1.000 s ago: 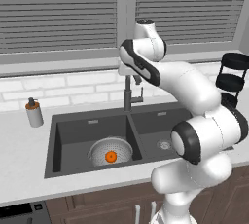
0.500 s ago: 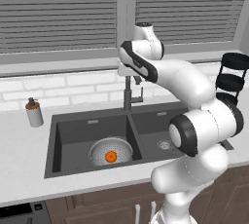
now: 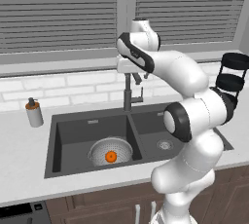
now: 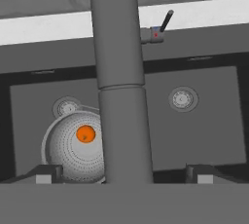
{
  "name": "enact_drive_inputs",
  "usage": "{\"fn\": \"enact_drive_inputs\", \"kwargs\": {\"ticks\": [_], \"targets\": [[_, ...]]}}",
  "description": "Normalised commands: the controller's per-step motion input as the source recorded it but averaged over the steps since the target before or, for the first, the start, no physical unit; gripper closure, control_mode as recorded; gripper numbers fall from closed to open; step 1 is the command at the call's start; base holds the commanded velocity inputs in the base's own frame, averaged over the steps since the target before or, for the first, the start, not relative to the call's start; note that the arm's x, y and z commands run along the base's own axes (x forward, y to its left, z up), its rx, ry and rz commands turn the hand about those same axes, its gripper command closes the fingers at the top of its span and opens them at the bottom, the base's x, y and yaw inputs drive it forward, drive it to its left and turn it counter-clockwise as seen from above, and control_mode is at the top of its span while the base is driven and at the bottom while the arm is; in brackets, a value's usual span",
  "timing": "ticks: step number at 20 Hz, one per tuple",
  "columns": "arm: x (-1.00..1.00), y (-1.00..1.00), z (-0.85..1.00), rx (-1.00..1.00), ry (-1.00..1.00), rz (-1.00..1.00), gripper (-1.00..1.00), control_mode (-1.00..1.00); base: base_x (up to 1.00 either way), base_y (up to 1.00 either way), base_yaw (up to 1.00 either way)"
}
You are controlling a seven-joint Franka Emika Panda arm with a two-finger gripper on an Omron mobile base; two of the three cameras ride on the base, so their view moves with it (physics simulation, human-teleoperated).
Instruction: Put the colander in the sink, put the orange in the colander, and turn on the sink faucet and pour water over the colander.
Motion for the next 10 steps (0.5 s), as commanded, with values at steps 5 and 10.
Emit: {"fn": "enact_drive_inputs", "kwargs": {"ticks": [5, 10], "targets": [[-0.44, 0.0, 0.0, 0.0, 0.0, 0.0, -1.0, -1.0, 0.0, 0.0, 0.0], [-0.14, 0.0, 0.0, 0.0, 0.03, 0.0, -1.0, -1.0, 0.0, 0.0, 0.0]]}}
